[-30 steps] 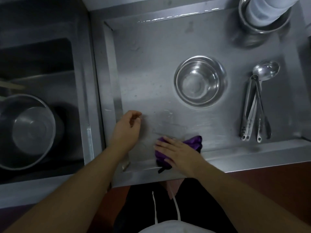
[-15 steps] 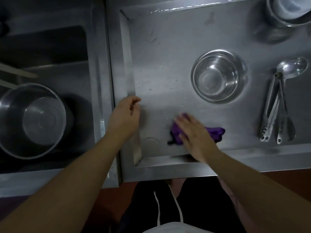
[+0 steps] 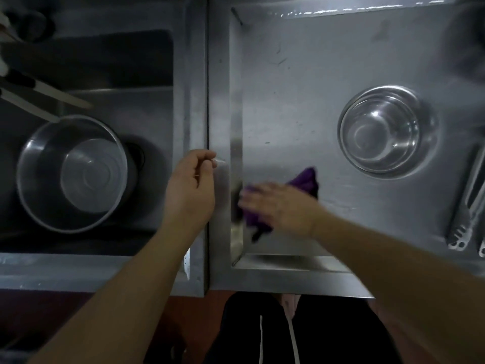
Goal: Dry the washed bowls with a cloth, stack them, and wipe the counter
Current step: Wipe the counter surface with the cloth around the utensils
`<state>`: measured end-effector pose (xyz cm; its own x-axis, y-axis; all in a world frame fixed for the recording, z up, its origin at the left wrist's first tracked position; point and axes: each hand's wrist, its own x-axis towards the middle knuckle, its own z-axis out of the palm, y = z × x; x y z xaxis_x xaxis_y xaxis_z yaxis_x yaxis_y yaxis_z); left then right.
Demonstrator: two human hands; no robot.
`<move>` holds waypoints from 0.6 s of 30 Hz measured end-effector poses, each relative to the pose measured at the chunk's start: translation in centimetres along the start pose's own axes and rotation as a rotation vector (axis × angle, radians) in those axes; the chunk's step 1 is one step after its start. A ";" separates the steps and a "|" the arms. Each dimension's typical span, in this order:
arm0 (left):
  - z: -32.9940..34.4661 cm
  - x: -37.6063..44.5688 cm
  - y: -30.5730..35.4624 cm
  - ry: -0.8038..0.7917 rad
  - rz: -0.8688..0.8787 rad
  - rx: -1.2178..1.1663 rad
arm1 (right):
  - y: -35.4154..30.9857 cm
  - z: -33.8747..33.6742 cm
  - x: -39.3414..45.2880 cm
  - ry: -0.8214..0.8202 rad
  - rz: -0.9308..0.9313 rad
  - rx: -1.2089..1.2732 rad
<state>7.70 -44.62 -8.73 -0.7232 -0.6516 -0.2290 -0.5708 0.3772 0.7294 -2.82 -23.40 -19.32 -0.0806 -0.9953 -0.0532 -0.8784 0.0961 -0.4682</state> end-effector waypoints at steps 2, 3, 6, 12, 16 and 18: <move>-0.1 -0.1 -0.2 -0.021 -0.007 0.005 | 4.6 -2.7 1.2 0.128 0.267 -0.019; -0.2 -0.2 -0.3 -0.032 -0.008 0.004 | 7.2 -4.1 1.4 0.196 0.403 -0.027; -0.2 -0.6 -0.4 -0.038 0.009 -0.012 | 12.2 -6.5 0.3 0.309 0.684 0.030; 0.7 -0.9 0.7 -0.067 0.067 -0.072 | 2.6 -1.9 -7.3 0.252 0.564 0.049; 1.6 -0.5 1.3 -0.081 0.092 -0.068 | -5.5 2.4 -11.8 -0.020 0.241 0.011; 1.8 0.0 1.2 -0.058 0.085 -0.052 | -5.5 2.5 -11.0 -0.120 0.159 0.027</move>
<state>6.33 -42.98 -9.06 -0.7900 -0.5793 -0.2007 -0.4866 0.3933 0.7801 4.08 -12.98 -18.35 -0.1590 -0.9595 -0.2327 -0.8461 0.2538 -0.4686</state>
